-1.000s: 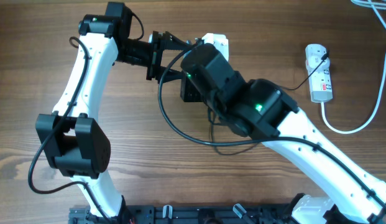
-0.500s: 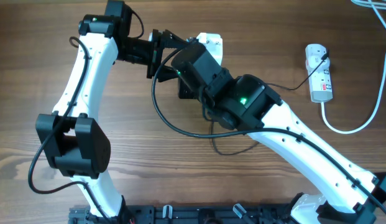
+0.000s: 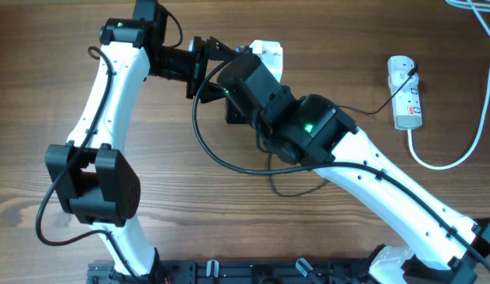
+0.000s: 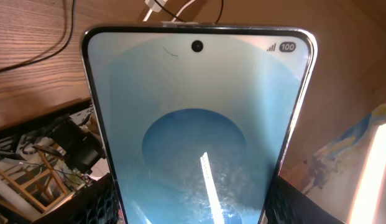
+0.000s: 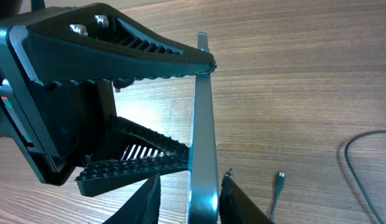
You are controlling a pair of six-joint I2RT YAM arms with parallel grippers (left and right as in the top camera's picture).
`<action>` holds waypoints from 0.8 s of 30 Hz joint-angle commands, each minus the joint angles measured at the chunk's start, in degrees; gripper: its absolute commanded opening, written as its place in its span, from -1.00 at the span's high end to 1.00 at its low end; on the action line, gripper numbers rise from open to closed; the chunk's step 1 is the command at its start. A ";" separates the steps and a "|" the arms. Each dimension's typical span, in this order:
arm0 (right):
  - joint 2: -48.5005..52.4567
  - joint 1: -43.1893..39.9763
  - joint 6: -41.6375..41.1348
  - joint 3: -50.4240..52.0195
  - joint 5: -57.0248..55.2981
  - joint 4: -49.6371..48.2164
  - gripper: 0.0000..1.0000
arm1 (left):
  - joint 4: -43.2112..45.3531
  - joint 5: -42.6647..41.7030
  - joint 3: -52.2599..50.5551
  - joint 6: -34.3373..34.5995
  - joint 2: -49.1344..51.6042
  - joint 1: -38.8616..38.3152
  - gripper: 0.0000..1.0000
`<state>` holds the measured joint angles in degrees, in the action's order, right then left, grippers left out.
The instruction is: Plug charger to phone and switch on socket
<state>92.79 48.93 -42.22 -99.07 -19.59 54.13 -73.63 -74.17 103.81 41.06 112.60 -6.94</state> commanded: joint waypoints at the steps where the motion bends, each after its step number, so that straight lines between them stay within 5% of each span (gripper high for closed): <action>1: 0.33 -0.02 0.26 -1.01 -1.40 -0.31 0.38 | 0.17 -1.33 1.31 -0.28 -2.14 0.42 -0.03; 13: 0.33 -0.02 0.15 -1.01 -1.60 -0.37 0.45 | 0.15 -1.36 1.31 -0.28 -2.14 0.42 -0.04; 24: 0.39 -0.02 0.07 -1.01 -2.01 -0.42 0.81 | 0.13 -1.62 1.31 -0.26 -2.14 0.42 -0.04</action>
<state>92.79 48.93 -42.24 -99.07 -20.05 53.95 -73.60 -74.17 103.81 41.06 112.60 -6.94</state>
